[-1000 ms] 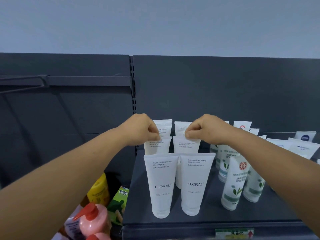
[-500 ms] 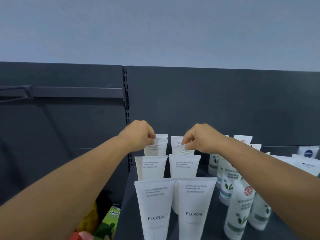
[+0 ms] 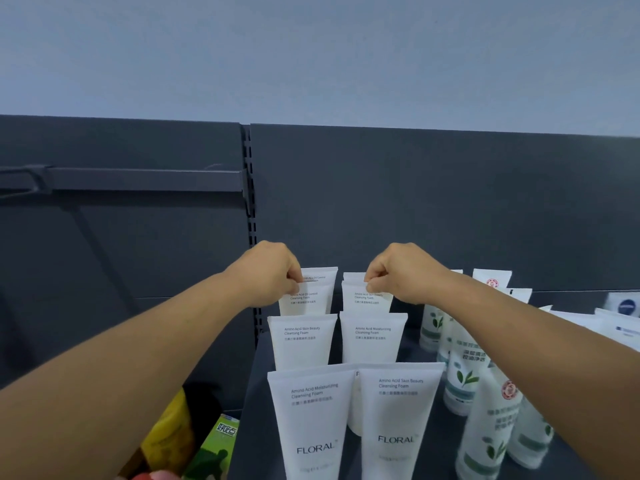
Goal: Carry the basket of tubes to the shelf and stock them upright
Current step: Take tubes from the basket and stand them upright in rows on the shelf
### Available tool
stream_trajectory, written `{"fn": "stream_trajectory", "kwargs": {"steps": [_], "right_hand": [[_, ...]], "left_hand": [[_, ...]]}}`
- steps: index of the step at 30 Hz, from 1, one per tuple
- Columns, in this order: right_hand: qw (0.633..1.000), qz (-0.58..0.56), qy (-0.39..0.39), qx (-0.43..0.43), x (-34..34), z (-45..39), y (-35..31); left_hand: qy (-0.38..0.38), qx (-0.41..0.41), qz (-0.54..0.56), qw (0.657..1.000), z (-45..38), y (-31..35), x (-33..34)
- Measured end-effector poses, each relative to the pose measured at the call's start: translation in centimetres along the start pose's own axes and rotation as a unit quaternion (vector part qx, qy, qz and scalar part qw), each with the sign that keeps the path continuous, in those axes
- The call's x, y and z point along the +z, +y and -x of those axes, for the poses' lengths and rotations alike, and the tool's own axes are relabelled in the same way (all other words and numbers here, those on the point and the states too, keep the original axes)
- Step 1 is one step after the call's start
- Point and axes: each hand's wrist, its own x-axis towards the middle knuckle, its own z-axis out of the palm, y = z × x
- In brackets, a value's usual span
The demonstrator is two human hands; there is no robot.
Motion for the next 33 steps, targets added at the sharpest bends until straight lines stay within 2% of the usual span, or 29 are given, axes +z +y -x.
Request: {"fn": "stream_trajectory", "kwargs": {"steps": [9,12,15,17,22,27,33], "right_hand": [[1.0,-0.002,-0.01,-0.01,0.0,-0.2,-0.3],[0.999,-0.04,-0.023,0.003,-0.6,-0.1,-0.2],[0.995,-0.094,0.021,0.029,-1.6,-0.4,0.3],[0.995,-0.085,0.044,0.04,-1.9,-1.1,0.7],[0.999,-0.041,0.001,0.034,-0.8,-2.7,1.0],[1.0,-0.007,0.002,0.019,0.0,-4.1,0.8],[1.0,-0.001,0.023,0.016,0.4,-5.0,1.0]], "left_hand": [[0.001,0.002,0.011,1.0,0.2,-0.4,-0.2],[0.001,-0.002,0.032,0.999,0.1,-0.4,-0.7],[0.047,-0.009,0.06,0.997,-0.4,-0.6,-1.1],[0.061,-0.012,0.048,0.997,-1.1,-0.7,-1.2],[0.038,-0.017,0.027,0.999,-2.9,-0.8,-0.4],[0.011,-0.018,0.008,1.0,-4.3,-1.0,0.6],[0.036,-0.022,0.007,0.999,-4.9,-1.4,1.1]]}}
